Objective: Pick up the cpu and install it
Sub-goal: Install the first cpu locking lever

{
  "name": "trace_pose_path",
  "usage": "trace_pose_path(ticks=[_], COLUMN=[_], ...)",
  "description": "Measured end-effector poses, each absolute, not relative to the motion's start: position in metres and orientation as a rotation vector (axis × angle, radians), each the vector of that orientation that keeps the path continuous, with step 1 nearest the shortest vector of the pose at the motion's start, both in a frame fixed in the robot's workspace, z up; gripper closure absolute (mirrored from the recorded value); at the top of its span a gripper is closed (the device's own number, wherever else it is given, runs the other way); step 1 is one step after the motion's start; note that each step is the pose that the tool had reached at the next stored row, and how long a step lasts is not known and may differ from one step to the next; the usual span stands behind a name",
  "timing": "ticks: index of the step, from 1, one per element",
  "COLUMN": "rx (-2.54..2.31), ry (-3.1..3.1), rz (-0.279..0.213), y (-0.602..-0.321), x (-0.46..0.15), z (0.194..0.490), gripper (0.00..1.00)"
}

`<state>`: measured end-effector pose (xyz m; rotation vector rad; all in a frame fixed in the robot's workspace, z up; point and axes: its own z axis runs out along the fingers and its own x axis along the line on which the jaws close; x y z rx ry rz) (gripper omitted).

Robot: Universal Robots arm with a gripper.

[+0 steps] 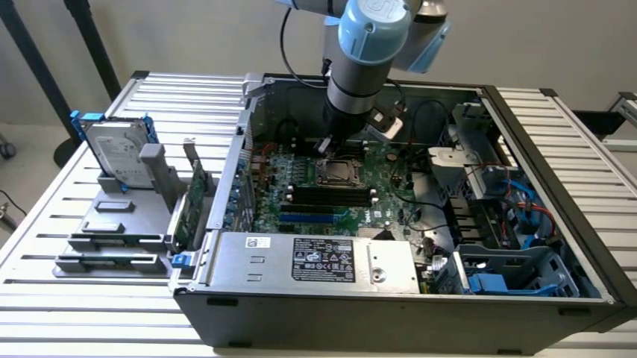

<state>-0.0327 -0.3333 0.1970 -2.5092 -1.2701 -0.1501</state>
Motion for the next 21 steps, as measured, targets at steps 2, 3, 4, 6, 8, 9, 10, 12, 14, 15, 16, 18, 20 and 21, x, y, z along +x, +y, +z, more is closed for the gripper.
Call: trace_pose_path(ticks=[2,3,4,6,8,9,10,12,14,15,16,18,20,21], rx=[-2.509,-2.510,-2.511,-2.512,-2.515,-2.516,-2.517,-2.518,-2.522,-2.524,-2.525,-2.528,-2.529,-2.530], ry=[-1.270,-1.270,-1.271,-1.271,-1.272,-1.273,-1.273,-1.274,-1.276,-1.277,-1.277,-1.279,-1.279,-1.279], rz=[-0.150,-0.150,-0.149,-0.148,-0.146,-0.146,-0.145,-0.144,-0.141,-0.140,-0.139,-0.137,-0.136,-0.136], y=[-0.3332,-0.3332,-0.3332,-0.3332,-0.3332,-0.3332,-0.3332,-0.3332,-0.3332,-0.3332,-0.3332,-0.3332,-0.3333,-0.3333], x=[-0.0327,-0.0327,-0.0326,-0.0321,-0.0311,-0.0306,-0.0302,-0.0294,-0.0290,-0.0288,-0.0285,-0.0281,-0.0272,-0.0266], z=[0.1970,0.1970,0.1969,0.1968,0.1966,0.1966,0.1965,0.1963,0.1961,0.1960,0.1958,0.1956,0.1954,0.1952], gripper=[0.89,0.89,0.89,0.89,0.89,0.89,0.89,0.89,0.89,0.89,0.89,0.89,0.89,0.89])
